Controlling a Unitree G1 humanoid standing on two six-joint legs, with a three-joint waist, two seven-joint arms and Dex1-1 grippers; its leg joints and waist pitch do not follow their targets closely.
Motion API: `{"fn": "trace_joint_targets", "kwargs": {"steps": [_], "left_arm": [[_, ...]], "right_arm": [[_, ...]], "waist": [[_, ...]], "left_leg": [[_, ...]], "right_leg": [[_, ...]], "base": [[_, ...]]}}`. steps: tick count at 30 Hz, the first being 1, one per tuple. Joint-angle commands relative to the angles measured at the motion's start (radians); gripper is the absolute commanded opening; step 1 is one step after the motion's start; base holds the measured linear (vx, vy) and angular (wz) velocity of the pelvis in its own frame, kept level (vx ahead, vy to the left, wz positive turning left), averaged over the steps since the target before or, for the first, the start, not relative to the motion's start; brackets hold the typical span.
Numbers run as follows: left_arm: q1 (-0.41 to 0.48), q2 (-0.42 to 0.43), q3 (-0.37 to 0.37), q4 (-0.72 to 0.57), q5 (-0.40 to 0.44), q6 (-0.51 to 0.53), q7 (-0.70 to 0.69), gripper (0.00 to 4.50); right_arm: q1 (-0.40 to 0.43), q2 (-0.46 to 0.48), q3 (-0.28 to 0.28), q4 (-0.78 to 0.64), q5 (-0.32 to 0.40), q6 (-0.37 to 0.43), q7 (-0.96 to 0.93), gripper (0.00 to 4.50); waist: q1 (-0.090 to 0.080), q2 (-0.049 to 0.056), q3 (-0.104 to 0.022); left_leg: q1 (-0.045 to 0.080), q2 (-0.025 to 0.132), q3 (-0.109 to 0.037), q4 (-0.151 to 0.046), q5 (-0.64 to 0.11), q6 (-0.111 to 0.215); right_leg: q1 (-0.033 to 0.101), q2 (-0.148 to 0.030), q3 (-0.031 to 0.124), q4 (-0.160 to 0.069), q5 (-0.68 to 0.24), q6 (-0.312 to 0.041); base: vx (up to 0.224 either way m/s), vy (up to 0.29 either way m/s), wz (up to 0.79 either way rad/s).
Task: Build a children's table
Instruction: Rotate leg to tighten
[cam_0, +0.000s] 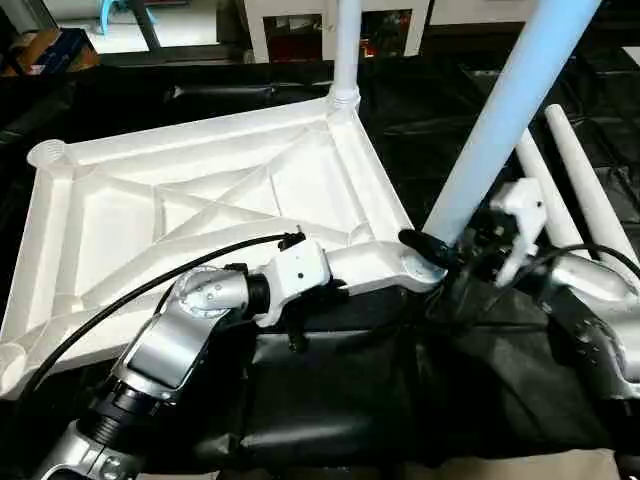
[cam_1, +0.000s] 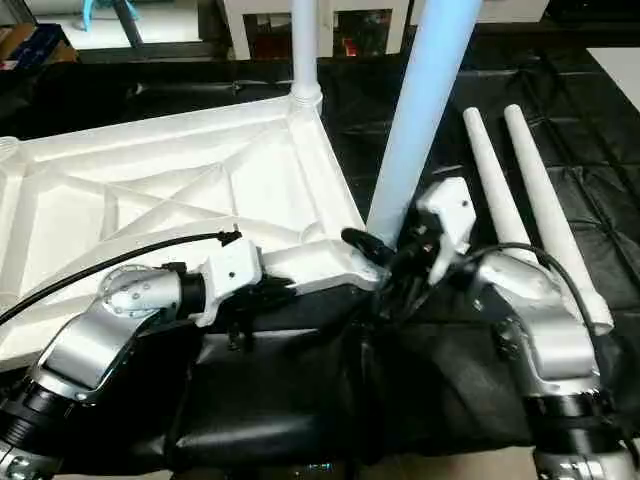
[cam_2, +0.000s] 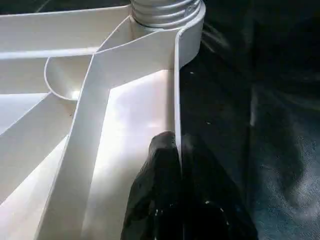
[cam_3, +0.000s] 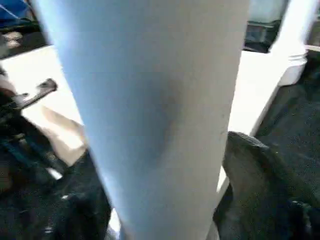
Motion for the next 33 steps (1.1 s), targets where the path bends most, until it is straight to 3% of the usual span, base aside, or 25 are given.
{"fn": "trace_joint_targets", "kwargs": {"steps": [1,3,6,11,15,17,19,20,21,22,23,24,25,26,27,29,30,33], "left_arm": [[0.044,0.016,-0.014,0.026,-0.02,0.003,-0.034,0.0],[0.049,0.02,-0.016,0.008,-0.027,0.014,-0.036,0.0],[0.053,0.024,-0.018,0.002,-0.033,0.013,-0.038,0.0],[0.059,0.029,-0.018,0.004,-0.034,0.005,-0.043,0.0],[0.06,0.031,-0.026,0.007,-0.027,0.02,-0.033,0.0],[0.044,-0.005,-0.054,0.022,0.01,0.069,0.019,0.0],[0.025,-0.056,-0.066,0.04,0.024,0.113,0.068,0.0],[0.014,-0.081,-0.07,0.05,0.036,0.133,0.098,0.0],[0.006,-0.097,-0.073,0.057,0.046,0.148,0.12,0.0],[-0.011,-0.132,-0.077,0.073,0.062,0.171,0.161,0.0],[-0.011,-0.132,-0.077,0.073,0.062,0.171,0.161,0.0],[-0.042,-0.197,-0.077,0.104,0.079,0.195,0.23,0.0],[-0.056,-0.224,-0.076,0.114,0.078,0.207,0.251,0.0],[-0.064,-0.238,-0.075,0.119,0.075,0.211,0.258,0.0],[-0.07,-0.243,-0.076,0.121,0.072,0.204,0.257,0.0],[-0.074,-0.246,-0.078,0.122,0.072,0.201,0.257,0.0],[-0.074,-0.232,-0.079,0.12,0.07,0.176,0.241,0.0],[-0.056,-0.183,-0.074,0.108,0.069,0.12,0.195,0.0]], "right_arm": [[0.01,-0.023,-0.047,-0.019,0.02,0.016,0.005,2.87],[0.015,-0.016,-0.038,-0.032,0.03,0.032,0.021,2.63],[0.017,-0.012,-0.033,-0.04,0.038,0.046,0.023,2.34],[0.02,-0.009,-0.032,-0.045,0.037,0.053,0.001,2.11],[0.011,0.038,-0.028,-0.03,-0.016,0.066,-0.108,2.05],[-0.028,0.147,-0.019,0.062,-0.117,0.093,-0.346,2.04],[-0.07,0.235,-0.027,0.153,-0.171,0.11,-0.523,2.03],[-0.09,0.269,-0.035,0.197,-0.19,0.103,-0.595,2.03],[-0.104,0.29,-0.04,0.227,-0.204,0.094,-0.641,2.02],[-0.134,0.33,-0.058,0.294,-0.22,0.054,-0.73,2.01],[-0.134,0.33,-0.058,0.294,-0.22,0.054,-0.73,2.01],[-0.188,0.388,-0.068,0.402,-0.23,0.006,-0.821,2.0],[-0.211,0.41,-0.07,0.445,-0.235,-0.015,-0.85,2.0],[-0.225,0.42,-0.066,0.468,-0.239,-0.028,-0.852,2.0],[-0.237,0.43,-0.062,0.482,-0.233,-0.045,-0.835,2.0],[-0.245,0.441,-0.063,0.491,-0.236,-0.054,-0.826,2.0],[-0.249,0.435,-0.048,0.479,-0.246,-0.062,-0.789,2.0],[-0.228,0.397,-0.025,0.398,-0.228,-0.087,-0.643,2.0]], "waist": [[-0.002,-0.024,-0.06],[-0.004,-0.023,-0.059],[-0.006,-0.023,-0.06],[-0.006,-0.024,-0.064],[-0.009,-0.023,-0.064],[-0.014,-0.018,-0.064],[-0.032,-0.016,-0.059],[-0.036,-0.016,-0.061],[-0.041,-0.014,-0.055],[-0.042,-0.018,-0.059],[-0.044,-0.016,-0.058],[-0.048,-0.016,-0.055],[-0.053,-0.023,-0.058],[-0.054,-0.023,-0.058],[-0.053,-0.033,-0.06],[-0.05,-0.031,-0.058],[-0.05,-0.041,-0.062],[-0.045,-0.039,-0.064]], "left_leg": [[0.024,0.022,-0.001,-0.053,-0.146,0.136],[0.025,0.023,-0.003,-0.056,-0.177,0.111],[0.024,0.021,-0.004,-0.057,-0.175,0.096],[0.022,0.019,-0.002,-0.051,-0.126,0.113],[0.019,0.017,-0.002,-0.052,-0.131,0.109],[0.02,0.017,-0.002,-0.052,-0.137,0.091],[0.014,0.01,-0.009,-0.063,-0.198,0.032],[0.018,0.013,-0.008,-0.063,-0.211,0.016],[0.02,0.011,-0.01,-0.068,-0.265,-0.006],[0.024,0.012,-0.01,-0.068,-0.299,-0.018],[0.025,0.014,-0.011,-0.069,-0.312,-0.024],[0.025,0.012,-0.012,-0.073,-0.359,-0.037],[0.023,0.009,-0.017,-0.073,-0.384,-0.048],[0.024,0.008,-0.018,-0.073,-0.392,-0.052],[0.026,0.006,-0.018,-0.073,-0.409,-0.046],[0.023,0.005,-0.018,-0.073,-0.421,-0.032],[0.023,0.005,-0.018,-0.073,-0.42,-0.024],[0.018,0.009,-0.018,-0.074,-0.391,-0.007]], "right_leg": [[0.058,-0.018,0.006,-0.052,-0.139,-0.256],[0.056,-0.019,0.007,-0.056,-0.193,-0.24],[0.055,-0.018,0.008,-0.056,-0.189,-0.227],[0.057,-0.015,0.008,-0.048,-0.102,-0.24],[0.057,-0.016,0.007,-0.049,-0.119,-0.24],[0.053,-0.015,0.007,-0.05,-0.147,-0.235],[0.054,-0.016,0.002,-0.059,-0.277,-0.206],[0.052,-0.018,0.003,-0.062,-0.3,-0.2],[0.044,-0.015,0.004,-0.071,-0.363,-0.177],[0.043,-0.015,0.005,-0.074,-0.382,-0.159],[0.04,-0.018,0.006,-0.076,-0.389,-0.157],[0.035,-0.015,0.003,-0.081,-0.435,-0.137],[0.035,-0.015,0.001,-0.081,-0.461,-0.118],[0.034,-0.015,0.001,-0.081,-0.471,-0.109],[0.032,-0.012,0.0,-0.087,-0.482,-0.091],[0.03,-0.011,0.001,-0.09,-0.481,-0.071],[0.031,-0.009,0.0,-0.091,-0.484,-0.064],[0.036,-0.009,0.002,-0.085,-0.424,-0.069]], "base": [[0.0,0.0,0.0],[0.0,0.0,0.0],[0.0,0.0,0.0],[0.0,0.0,0.0],[0.0,0.0,0.0],[0.0,0.0,0.0],[0.0,0.0,0.0],[0.0,0.0,0.0],[0.0,0.0,0.0],[0.0,0.0,0.0],[0.0,0.0,0.0],[0.0,0.0,0.0],[0.0,0.0,0.0],[0.0,0.0,0.0],[0.0,0.0,0.0],[0.0,0.0,0.0],[0.0,0.0,0.0],[0.0,0.0,0.0]]}}
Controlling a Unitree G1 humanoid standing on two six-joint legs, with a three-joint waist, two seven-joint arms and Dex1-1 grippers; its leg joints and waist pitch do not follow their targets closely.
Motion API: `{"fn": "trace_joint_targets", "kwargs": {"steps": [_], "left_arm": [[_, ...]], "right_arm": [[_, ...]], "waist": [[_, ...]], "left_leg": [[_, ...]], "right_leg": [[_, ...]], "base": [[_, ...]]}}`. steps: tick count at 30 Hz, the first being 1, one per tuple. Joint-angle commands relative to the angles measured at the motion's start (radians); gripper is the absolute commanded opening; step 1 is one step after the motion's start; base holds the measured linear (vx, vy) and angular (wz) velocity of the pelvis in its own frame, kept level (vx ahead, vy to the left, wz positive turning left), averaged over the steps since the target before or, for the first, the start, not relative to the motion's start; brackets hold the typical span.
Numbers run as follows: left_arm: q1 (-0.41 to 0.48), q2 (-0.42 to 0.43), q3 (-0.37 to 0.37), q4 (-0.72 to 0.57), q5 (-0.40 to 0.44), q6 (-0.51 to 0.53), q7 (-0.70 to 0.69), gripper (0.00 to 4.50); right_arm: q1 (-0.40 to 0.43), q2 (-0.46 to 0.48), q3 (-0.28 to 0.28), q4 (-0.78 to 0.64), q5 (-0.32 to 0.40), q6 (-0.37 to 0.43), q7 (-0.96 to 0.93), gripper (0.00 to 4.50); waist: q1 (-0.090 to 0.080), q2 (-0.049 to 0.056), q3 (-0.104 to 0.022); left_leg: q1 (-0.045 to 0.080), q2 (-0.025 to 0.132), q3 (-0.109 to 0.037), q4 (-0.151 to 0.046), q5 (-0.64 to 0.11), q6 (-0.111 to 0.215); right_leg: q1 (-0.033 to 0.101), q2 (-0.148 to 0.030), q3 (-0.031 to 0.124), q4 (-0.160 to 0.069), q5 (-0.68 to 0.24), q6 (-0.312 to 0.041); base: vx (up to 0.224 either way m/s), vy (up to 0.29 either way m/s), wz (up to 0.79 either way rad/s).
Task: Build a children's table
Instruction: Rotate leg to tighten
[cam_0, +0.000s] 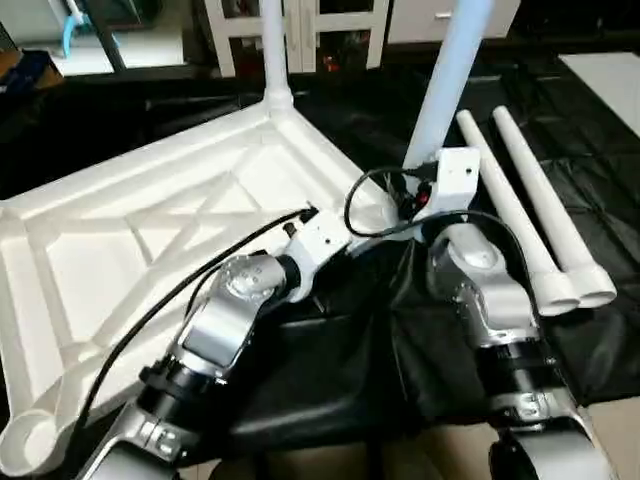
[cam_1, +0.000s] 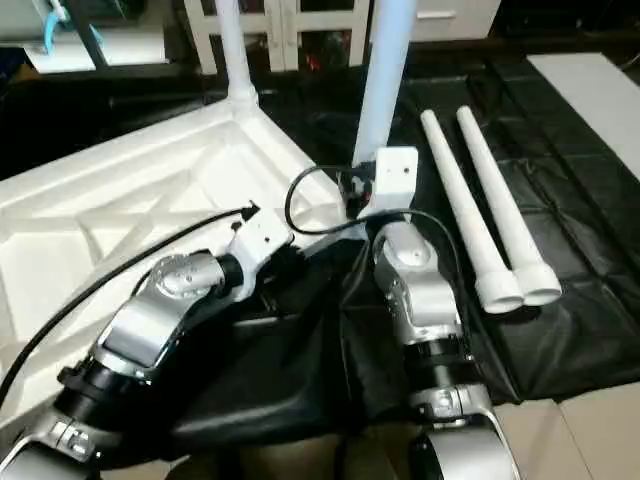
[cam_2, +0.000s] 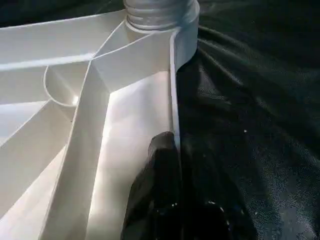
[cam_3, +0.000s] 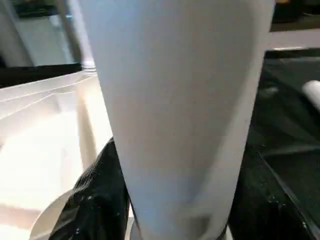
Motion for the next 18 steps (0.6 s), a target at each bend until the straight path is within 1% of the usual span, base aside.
{"fn": "trace_joint_targets", "kwargs": {"steps": [1,2,3,4,5,6,7,8,9,10,11,12,13,14,15,16,17,18], "left_arm": [[0.051,0.024,-0.066,-0.017,-0.037,-0.073,-0.117,0.0],[0.071,0.058,-0.056,-0.029,-0.044,-0.082,-0.148,0.0],[0.096,0.095,-0.042,-0.044,-0.062,-0.111,-0.192,0.0],[0.1,0.101,-0.039,-0.047,-0.066,-0.114,-0.2,0.0],[0.108,0.114,-0.033,-0.053,-0.076,-0.12,-0.217,0.0],[0.113,0.123,-0.029,-0.057,-0.083,-0.121,-0.227,0.0],[0.117,0.135,-0.024,-0.057,-0.085,-0.126,-0.233,0.0],[0.118,0.14,-0.021,-0.055,-0.086,-0.129,-0.235,0.0],[0.121,0.168,-0.009,-0.041,-0.092,-0.148,-0.248,0.0],[0.122,0.191,0.001,-0.033,-0.1,-0.158,-0.262,0.0],[0.122,0.191,0.001,-0.033,-0.1,-0.158,-0.262,0.0],[0.122,0.197,0.003,-0.033,-0.105,-0.161,-0.27,0.0],[0.126,0.209,0.01,-0.039,-0.115,-0.166,-0.289,0.0],[0.127,0.213,0.013,-0.042,-0.119,-0.167,-0.295,0.0],[0.129,0.218,0.016,-0.04,-0.122,-0.173,-0.3,0.0],[0.13,0.221,0.017,-0.038,-0.124,-0.176,-0.305,0.0],[0.13,0.223,0.018,-0.035,-0.124,-0.179,-0.311,0.0],[0.13,0.225,0.017,-0.035,-0.125,-0.182,-0.313,0.0]], "right_arm": [[0.041,-0.028,-0.007,0.013,0.02,0.023,0.07,2.34],[0.069,-0.081,0.005,-0.049,0.041,0.007,0.162,2.55],[0.107,-0.149,0.006,-0.13,0.097,0.01,0.285,2.68],[0.114,-0.163,0.006,-0.147,0.109,0.013,0.309,2.69],[0.129,-0.189,0.004,-0.179,0.132,0.02,0.355,2.76],[0.141,-0.212,0.007,-0.204,0.146,0.025,0.393,2.88],[0.161,-0.249,0.014,-0.241,0.165,0.042,0.445,3.01],[0.168,-0.262,0.014,-0.254,0.172,0.05,0.462,3.15],[0.213,-0.343,0.009,-0.329,0.212,0.1,0.568,3.15],[0.249,-0.409,0.003,-0.377,0.22,0.113,0.645,3.19],[0.249,-0.409,0.003,-0.377,0.22,0.113,0.645,3.19],[0.256,-0.425,0.002,-0.382,0.214,0.11,0.658,3.35],[0.273,-0.455,-0.005,-0.394,0.225,0.111,0.688,3.35],[0.279,-0.467,-0.008,-0.399,0.233,0.112,0.702,3.35],[0.285,-0.476,-0.014,-0.404,0.248,0.118,0.714,3.35],[0.288,-0.48,-0.019,-0.406,0.259,0.118,0.726,3.35],[0.288,-0.482,-0.021,-0.404,0.263,0.122,0.731,3.35],[0.289,-0.485,-0.021,-0.404,0.266,0.126,0.736,3.35]], "waist": [[0.01,-0.01,-0.058],[0.01,-0.01,-0.058],[0.017,-0.008,-0.06],[0.021,-0.009,-0.06],[0.025,-0.009,-0.061],[0.03,-0.003,-0.063],[0.033,0.0,-0.064],[0.035,-0.001,-0.068],[0.038,0.0,-0.067],[0.048,0.001,-0.069],[0.052,0.0,-0.068],[0.054,0.003,-0.067],[0.05,0.002,-0.064],[0.051,0.001,-0.063],[0.05,0.002,-0.059],[0.048,0.0,-0.056],[0.047,0.0,-0.056],[0.046,0.001,-0.055]], "left_leg": [[0.008,0.011,-0.01,-0.073,-0.37,0.015],[0.009,0.013,-0.009,-0.074,-0.36,0.019],[0.014,0.015,-0.007,-0.071,-0.341,0.031],[0.013,0.016,-0.004,-0.069,-0.315,0.049],[0.012,0.016,-0.003,-0.067,-0.297,0.059],[0.013,0.017,0.0,-0.064,-0.256,0.077],[0.012,0.018,0.001,-0.061,-0.2,0.091],[0.013,0.018,0.002,-0.058,-0.172,0.098],[0.011,0.015,0.002,-0.054,-0.127,0.121],[0.015,0.017,0.003,-0.049,-0.09,0.143],[0.011,0.016,0.003,-0.049,-0.077,0.152],[0.011,0.016,0.005,-0.048,-0.075,0.162],[0.01,0.016,0.006,-0.049,-0.1,0.162],[0.012,0.018,0.006,-0.051,-0.117,0.156],[0.012,0.019,0.005,-0.054,-0.158,0.144],[0.013,0.02,0.005,-0.057,-0.192,0.127],[0.014,0.02,0.004,-0.058,-0.206,0.12],[0.014,0.02,0.003,-0.06,-0.219,0.107]], "right_leg": [[0.035,-0.009,0.003,-0.08,-0.385,-0.09],[0.036,-0.009,0.004,-0.079,-0.365,-0.099],[0.039,-0.008,0.005,-0.078,-0.323,-0.116],[0.044,-0.008,0.006,-0.073,-0.269,-0.139],[0.045,-0.008,0.007,-0.07,-0.241,-0.151],[0.047,-0.01,0.008,-0.063,-0.187,-0.179],[0.052,-0.007,0.006,-0.055,-0.115,-0.21],[0.055,-0.007,0.006,-0.05,-0.072,-0.225],[0.061,-0.001,0.006,-0.042,0.009,-0.247],[0.064,-0.003,0.008,-0.035,0.08,-0.263],[0.069,-0.003,0.007,-0.033,0.097,-0.266],[0.065,-0.008,0.007,-0.033,0.098,-0.274],[0.064,-0.011,0.005,-0.037,0.049,-0.28],[0.065,-0.012,0.005,-0.041,0.013,-0.279],[0.064,-0.015,0.005,-0.048,-0.068,-0.274],[0.061,-0.016,0.006,-0.056,-0.147,-0.26],[0.06,-0.017,0.007,-0.058,-0.178,-0.254],[0.058,-0.017,0.007,-0.062,-0.22,-0.24]], "base": [[0.0,0.0,0.0],[0.0,0.0,0.0],[0.0,0.0,0.0],[0.0,0.0,0.0],[0.059,-0.015,0.05],[0.062,-0.01,0.03],[0.062,-0.01,0.03],[0.058,0.002,0.01],[0.057,0.013,0.02],[0.057,0.013,0.02],[0.0,0.0,0.0],[0.0,0.0,0.0],[0.0,0.0,0.0],[0.0,0.0,0.0],[0.0,0.0,0.0],[0.0,0.0,0.0],[0.0,0.0,0.0],[0.0,0.0,0.0]]}}
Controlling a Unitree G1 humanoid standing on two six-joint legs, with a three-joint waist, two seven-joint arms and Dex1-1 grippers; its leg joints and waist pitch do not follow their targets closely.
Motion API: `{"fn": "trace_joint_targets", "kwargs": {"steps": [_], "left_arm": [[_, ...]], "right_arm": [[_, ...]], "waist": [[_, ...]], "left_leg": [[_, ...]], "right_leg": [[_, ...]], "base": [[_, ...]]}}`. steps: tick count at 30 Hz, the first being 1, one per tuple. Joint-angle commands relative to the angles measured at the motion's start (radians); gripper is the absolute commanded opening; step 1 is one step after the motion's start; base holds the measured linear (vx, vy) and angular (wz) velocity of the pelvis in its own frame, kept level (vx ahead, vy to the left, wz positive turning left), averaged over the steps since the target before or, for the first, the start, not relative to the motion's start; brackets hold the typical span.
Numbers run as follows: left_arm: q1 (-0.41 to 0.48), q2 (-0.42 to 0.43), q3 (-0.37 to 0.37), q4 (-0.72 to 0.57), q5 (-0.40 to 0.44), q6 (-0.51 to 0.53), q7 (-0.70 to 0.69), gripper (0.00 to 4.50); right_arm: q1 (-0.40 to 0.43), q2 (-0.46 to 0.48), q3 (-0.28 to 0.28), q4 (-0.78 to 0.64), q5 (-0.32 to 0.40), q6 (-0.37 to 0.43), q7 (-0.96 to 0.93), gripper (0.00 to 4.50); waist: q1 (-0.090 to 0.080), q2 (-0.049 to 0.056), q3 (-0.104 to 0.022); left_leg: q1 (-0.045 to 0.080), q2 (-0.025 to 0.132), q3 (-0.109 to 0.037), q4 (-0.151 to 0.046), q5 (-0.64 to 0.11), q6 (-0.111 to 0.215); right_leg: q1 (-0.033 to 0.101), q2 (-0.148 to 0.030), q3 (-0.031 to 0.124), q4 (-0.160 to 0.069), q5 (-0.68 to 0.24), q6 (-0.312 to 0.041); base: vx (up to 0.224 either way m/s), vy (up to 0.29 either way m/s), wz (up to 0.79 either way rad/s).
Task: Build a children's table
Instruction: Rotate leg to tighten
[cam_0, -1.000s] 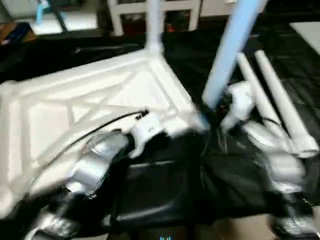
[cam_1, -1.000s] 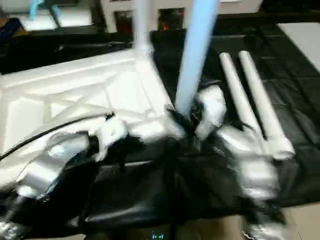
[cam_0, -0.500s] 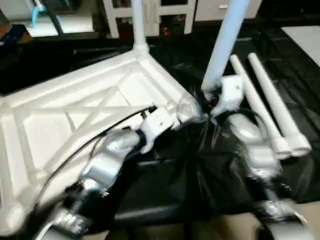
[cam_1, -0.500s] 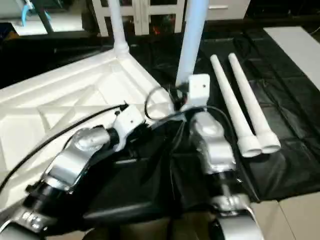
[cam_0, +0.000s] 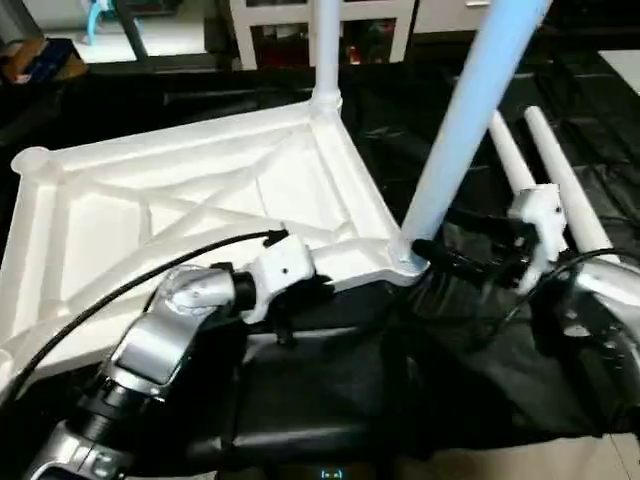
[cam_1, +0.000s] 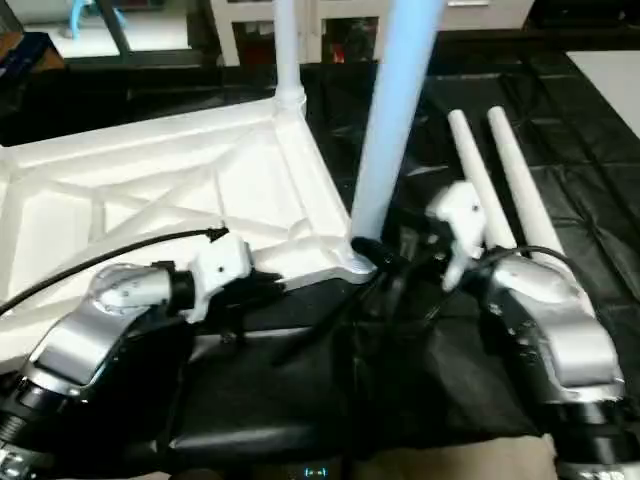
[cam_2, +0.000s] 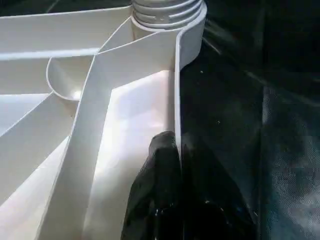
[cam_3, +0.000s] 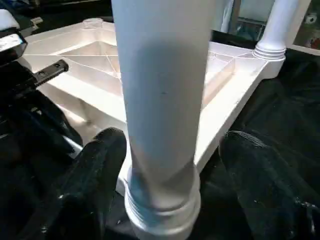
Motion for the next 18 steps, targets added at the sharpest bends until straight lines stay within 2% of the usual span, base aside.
{"fn": "trace_joint_targets", "kwargs": {"steps": [1,2,6,7,9,12,15,18], "left_arm": [[0.035,0.013,-0.024,0.034,0.001,0.005,-0.027,0.0],[0.035,0.014,-0.025,0.033,0.0,0.004,-0.028,0.0],[0.039,0.015,-0.034,0.023,-0.013,0.002,-0.031,0.0],[0.041,0.015,-0.035,0.019,-0.015,0.003,-0.032,0.0],[0.047,0.016,-0.036,0.012,-0.017,0.002,-0.038,0.0],[0.049,0.017,-0.037,0.01,-0.018,0.002,-0.044,0.0],[0.048,0.016,-0.038,0.011,-0.018,0.002,-0.046,0.0],[0.048,0.017,-0.04,0.006,-0.02,0.004,-0.045,0.0]], "right_arm": [[0.007,-0.011,-0.007,-0.025,0.026,0.018,0.023,3.35],[0.007,-0.012,-0.005,-0.023,0.025,0.019,0.025,3.1],[-0.002,0.001,0.016,-0.016,0.022,0.035,0.035,2.83],[-0.005,0.005,0.019,-0.012,0.022,0.033,0.036,2.67],[-0.022,0.019,0.031,0.01,0.015,0.026,0.04,2.54],[-0.043,0.029,0.043,0.04,0.002,0.017,0.043,2.24],[-0.064,0.04,0.05,0.069,-0.004,0.01,0.046,1.97],[-0.072,0.045,0.055,0.075,-0.003,0.021,0.058,1.91]], "waist": [[0.001,-0.016,-0.058],[0.002,-0.015,-0.058],[0.001,-0.016,-0.062],[0.003,-0.017,-0.064],[0.003,-0.016,-0.064],[0.003,-0.015,-0.063],[0.001,-0.016,-0.062],[-0.002,-0.019,-0.062]], "left_leg": [[0.015,0.018,-0.003,-0.056,-0.215,0.096],[0.016,0.019,-0.003,-0.056,-0.213,0.094],[0.016,0.018,-0.002,-0.052,-0.171,0.104],[0.015,0.017,-0.001,-0.05,-0.148,0.114],[0.013,0.017,-0.001,-0.049,-0.134,0.124],[0.017,0.018,0.0,-0.05,-0.155,0.119],[0.015,0.017,-0.001,-0.051,-0.165,0.11],[0.015,0.017,-0.001,-0.051,-0.179,0.106]], "right_leg": [[0.057,-0.017,0.006,-0.065,-0.238,-0.23],[0.056,-0.018,0.007,-0.065,-0.236,-0.23],[0.056,-0.014,0.007,-0.057,-0.156,-0.245],[0.059,-0.014,0.007,-0.053,-0.116,-0.255],[0.06,-0.014,0.006,-0.05,-0.091,-0.265],[0.058,-0.014,0.006,-0.053,-0.116,-0.269],[0.059,-0.014,0.006,-0.053,-0.133,-0.266],[0.059,-0.015,0.007,-0.056,-0.162,-0.257]], "base": [[0.0,0.0,0.0],[0.0,0.0,0.0],[0.0,0.0,0.0],[0.0,0.0,0.0],[0.0,0.0,0.0],[0.0,0.0,0.0],[0.0,0.0,0.0],[0.0,0.0,0.0]]}}
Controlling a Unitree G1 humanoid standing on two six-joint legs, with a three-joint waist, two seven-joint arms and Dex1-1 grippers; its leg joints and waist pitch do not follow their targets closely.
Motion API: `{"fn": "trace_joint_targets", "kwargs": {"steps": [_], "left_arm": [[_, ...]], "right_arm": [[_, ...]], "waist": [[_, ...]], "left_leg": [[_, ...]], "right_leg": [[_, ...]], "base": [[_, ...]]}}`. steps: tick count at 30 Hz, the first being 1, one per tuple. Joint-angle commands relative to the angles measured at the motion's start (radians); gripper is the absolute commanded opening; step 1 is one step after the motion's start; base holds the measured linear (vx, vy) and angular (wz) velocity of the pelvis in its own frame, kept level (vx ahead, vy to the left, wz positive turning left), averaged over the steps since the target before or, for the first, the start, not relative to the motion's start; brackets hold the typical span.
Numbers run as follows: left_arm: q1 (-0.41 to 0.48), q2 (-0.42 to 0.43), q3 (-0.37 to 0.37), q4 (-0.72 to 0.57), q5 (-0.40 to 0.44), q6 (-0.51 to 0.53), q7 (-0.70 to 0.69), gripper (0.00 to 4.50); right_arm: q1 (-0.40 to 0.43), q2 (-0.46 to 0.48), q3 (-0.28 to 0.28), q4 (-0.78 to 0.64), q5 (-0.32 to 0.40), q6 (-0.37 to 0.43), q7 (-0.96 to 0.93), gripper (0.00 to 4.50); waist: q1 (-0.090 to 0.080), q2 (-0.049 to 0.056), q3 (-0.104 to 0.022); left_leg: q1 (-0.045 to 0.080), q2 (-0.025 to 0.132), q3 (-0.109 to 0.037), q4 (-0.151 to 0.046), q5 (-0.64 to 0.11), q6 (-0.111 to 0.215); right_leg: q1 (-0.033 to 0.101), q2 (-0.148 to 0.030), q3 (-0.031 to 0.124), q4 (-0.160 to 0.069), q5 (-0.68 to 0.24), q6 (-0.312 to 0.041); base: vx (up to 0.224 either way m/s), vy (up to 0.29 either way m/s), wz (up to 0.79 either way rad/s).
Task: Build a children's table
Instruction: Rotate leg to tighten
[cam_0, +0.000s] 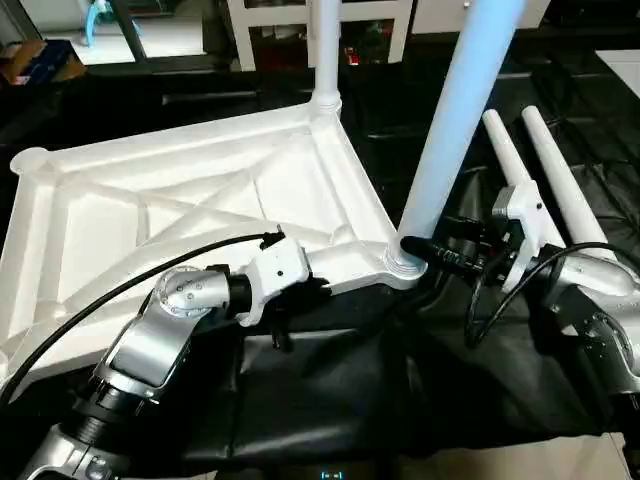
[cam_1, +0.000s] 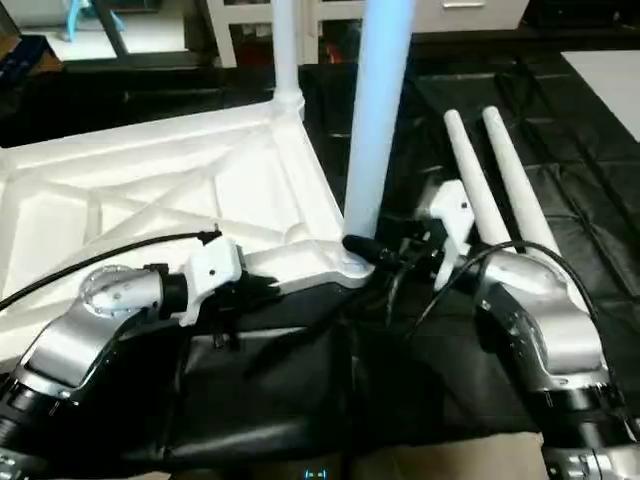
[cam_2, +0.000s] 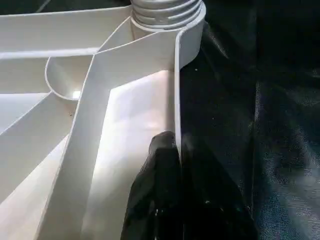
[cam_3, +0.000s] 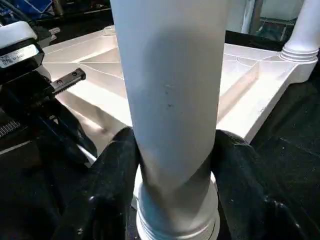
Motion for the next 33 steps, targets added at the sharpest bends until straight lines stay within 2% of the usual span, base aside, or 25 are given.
{"fn": "trace_joint_targets", "kwargs": {"steps": [1,5,8,10,11,12,13,14,15,16,17,18,19,20,22,23,24,26,28,30,32,33], "left_arm": [[0.036,0.004,-0.038,0.014,-0.007,0.007,-0.03,0.0],[0.041,0.006,-0.041,0.006,-0.008,0.011,-0.029,0.0],[0.041,0.003,-0.047,0.004,-0.003,0.015,-0.025,0.0],[0.03,-0.017,-0.067,0.0,0.014,0.035,-0.005,0.0],[0.03,-0.017,-0.067,0.0,0.014,0.035,-0.005,0.0],[0.013,-0.053,-0.085,0.004,0.03,0.068,0.028,0.0],[0.007,-0.066,-0.09,0.006,0.034,0.078,0.039,0.0],[-0.017,-0.118,-0.109,0.019,0.048,0.11,0.079,0.0],[-0.024,-0.132,-0.114,0.024,0.051,0.116,0.089,0.0],[-0.039,-0.16,-0.126,0.036,0.06,0.127,0.108,0.0],[-0.042,-0.164,-0.128,0.038,0.062,0.128,0.111,0.0],[-0.063,-0.204,-0.144,0.055,0.074,0.142,0.136,0.0],[-0.086,-0.249,-0.157,0.075,0.082,0.148,0.161,0.0],[-0.096,-0.27,-0.162,0.084,0.084,0.15,0.172,0.0],[-0.108,-0.292,-0.17,0.094,0.087,0.141,0.175,0.0],[-0.109,-0.292,-0.171,0.094,0.088,0.137,0.173,0.0],[-0.109,-0.287,-0.167,0.093,0.093,0.135,0.169,0.0],[-0.099,-0.252,-0.154,0.088,0.099,0.103,0.147,0.0],[-0.073,-0.192,-0.129,0.075,0.092,0.054,0.106,0.0],[-0.056,-0.158,-0.115,0.066,0.089,0.034,0.082,0.0],[-0.033,-0.12,-0.092,0.057,0.082,0.021,0.057,0.0],[-0.023,-0.104,-0.081,0.05,0.078,0.014,0.047,0.0]], "right_arm": [[-0.009,0.007,0.014,0.008,-0.008,0.011,0.008,1.91],[-0.007,0.016,0.005,0.018,-0.007,0.017,-0.015,1.87],[-0.009,0.035,-0.002,0.033,-0.03,0.017,-0.076,1.87],[-0.014,0.087,-0.006,0.059,-0.082,0.03,-0.207,1.86],[-0.014,0.087,-0.006,0.059,-0.082,0.03,-0.207,1.86],[-0.019,0.15,-0.015,0.081,-0.11,0.053,-0.328,1.86],[-0.022,0.17,-0.019,0.088,-0.117,0.058,-0.365,1.86],[-0.036,0.247,-0.037,0.126,-0.15,0.071,-0.515,1.86],[-0.041,0.267,-0.043,0.138,-0.161,0.072,-0.556,1.86],[-0.053,0.306,-0.057,0.165,-0.165,0.078,-0.624,1.86],[-0.055,0.312,-0.058,0.17,-0.167,0.079,-0.634,1.86],[-0.075,0.361,-0.074,0.212,-0.181,0.071,-0.722,1.86],[-0.101,0.41,-0.091,0.265,-0.195,0.043,-0.806,1.86],[-0.114,0.433,-0.098,0.291,-0.203,0.026,-0.846,1.86],[-0.134,0.457,-0.093,0.323,-0.219,0.002,-0.874,1.86],[-0.139,0.461,-0.089,0.326,-0.219,-0.005,-0.867,1.86],[-0.144,0.462,-0.084,0.324,-0.222,-0.011,-0.852,1.86],[-0.144,0.432,-0.059,0.284,-0.223,-0.033,-0.761,1.86],[-0.119,0.361,-0.04,0.189,-0.186,-0.051,-0.598,1.86],[-0.099,0.311,-0.035,0.138,-0.175,-0.052,-0.53,2.56],[-0.078,0.241,-0.043,0.089,-0.157,-0.049,-0.453,2.55],[-0.068,0.206,-0.044,0.07,-0.146,-0.045,-0.408,2.58]], "waist": [[0.003,-0.021,-0.063],[0.002,-0.02,-0.063],[-0.001,-0.02,-0.061],[-0.007,-0.02,-0.058],[-0.01,-0.018,-0.057],[-0.014,-0.018,-0.056],[-0.016,-0.016,-0.055],[-0.019,-0.016,-0.054],[-0.024,-0.018,-0.052],[-0.024,-0.012,-0.051],[-0.027,-0.014,-0.05],[-0.028,-0.016,-0.05],[-0.028,-0.01,-0.05],[-0.031,-0.011,-0.048],[-0.032,-0.014,-0.049],[-0.034,-0.018,-0.048],[-0.032,-0.016,-0.048],[-0.031,-0.019,-0.048],[-0.028,-0.022,-0.053],[-0.023,-0.018,-0.054],[-0.019,-0.018,-0.058],[-0.013,-0.017,-0.061]], "left_leg": [[0.014,0.017,-0.002,-0.052,-0.173,0.107],[0.014,0.018,-0.001,-0.051,-0.151,0.117],[0.013,0.017,-0.001,-0.052,-0.159,0.114],[0.011,0.016,-0.002,-0.055,-0.183,0.098],[0.01,0.017,-0.003,-0.057,-0.188,0.091],[0.01,0.017,-0.006,-0.061,-0.206,0.073],[0.012,0.016,-0.006,-0.062,-0.23,0.05],[0.013,0.016,-0.007,-0.064,-0.248,0.041],[0.011,0.015,-0.009,-0.067,-0.274,0.019],[0.013,0.013,-0.011,-0.069,-0.3,0.001],[0.013,0.012,-0.011,-0.07,-0.315,-0.003],[0.015,0.012,-0.013,-0.071,-0.336,-0.011],[0.018,0.011,-0.013,-0.072,-0.359,-0.016],[0.018,0.01,-0.012,-0.072,-0.371,-0.022],[0.016,0.008,-0.018,-0.075,-0.399,-0.032],[0.014,0.007,-0.018,-0.076,-0.407,-0.029],[0.014,0.008,-0.019,-0.076,-0.415,-0.023],[0.012,0.008,-0.02,-0.077,-0.417,-0.015],[0.01,0.01,-0.018,-0.075,-0.388,0.006],[0.011,0.013,-0.013,-0.072,-0.341,0.026],[0.009,0.013,-0.01,-0.068,-0.285,0.039],[0.013,0.015,-0.008,-0.063,-0.242,0.054]], "right_leg": [[0.059,-0.015,0.006,-0.056,-0.164,-0.255],[0.058,-0.014,0.006,-0.054,-0.139,-0.259],[0.057,-0.016,0.006,-0.056,-0.163,-0.257],[0.055,-0.016,0.005,-0.06,-0.21,-0.244],[0.054,-0.016,0.005,-0.061,-0.227,-0.239],[0.054,-0.017,0.004,-0.065,-0.265,-0.228],[0.048,-0.015,0.004,-0.069,-0.306,-0.211],[0.046,-0.016,0.004,-0.071,-0.327,-0.204],[0.044,-0.014,0.004,-0.075,-0.364,-0.186],[0.04,-0.015,0.005,-0.076,-0.393,-0.169],[0.037,-0.013,0.004,-0.08,-0.406,-0.161],[0.036,-0.013,0.004,-0.083,-0.42,-0.147],[0.03,-0.013,0.005,-0.086,-0.437,-0.136],[0.028,-0.012,0.005,-0.088,-0.448,-0.131],[0.028,-0.013,0.002,-0.09,-0.473,-0.104],[0.028,-0.011,0.001,-0.091,-0.474,-0.097],[0.028,-0.011,0.001,-0.092,-0.473,-0.087],[0.028,-0.009,0.001,-0.091,-0.455,-0.083],[0.036,-0.009,0.002,-0.087,-0.4,-0.087],[0.036,-0.009,0.005,-0.082,-0.32,-0.119],[0.044,-0.009,0.004,-0.074,-0.242,-0.158],[0.048,-0.009,0.005,-0.067,-0.172,-0.186]], "base": [[0.0,0.0,0.0],[0.0,0.0,0.0],[0.0,0.0,0.0],[0.0,0.0,0.0],[0.0,0.0,0.0],[0.0,0.0,0.0],[0.0,0.0,0.0],[0.0,0.0,0.0],[0.0,0.0,0.0],[0.0,0.0,0.0],[0.0,0.0,0.0],[0.0,0.0,0.0],[0.0,0.0,0.0],[0.0,0.0,0.0],[0.0,0.0,0.0],[0.0,0.0,0.0],[0.0,0.0,0.0],[0.0,0.0,0.0],[0.0,0.0,0.0],[0.0,0.0,0.0],[0.0,0.0,0.0],[0.055,-0.001,0.03]]}}
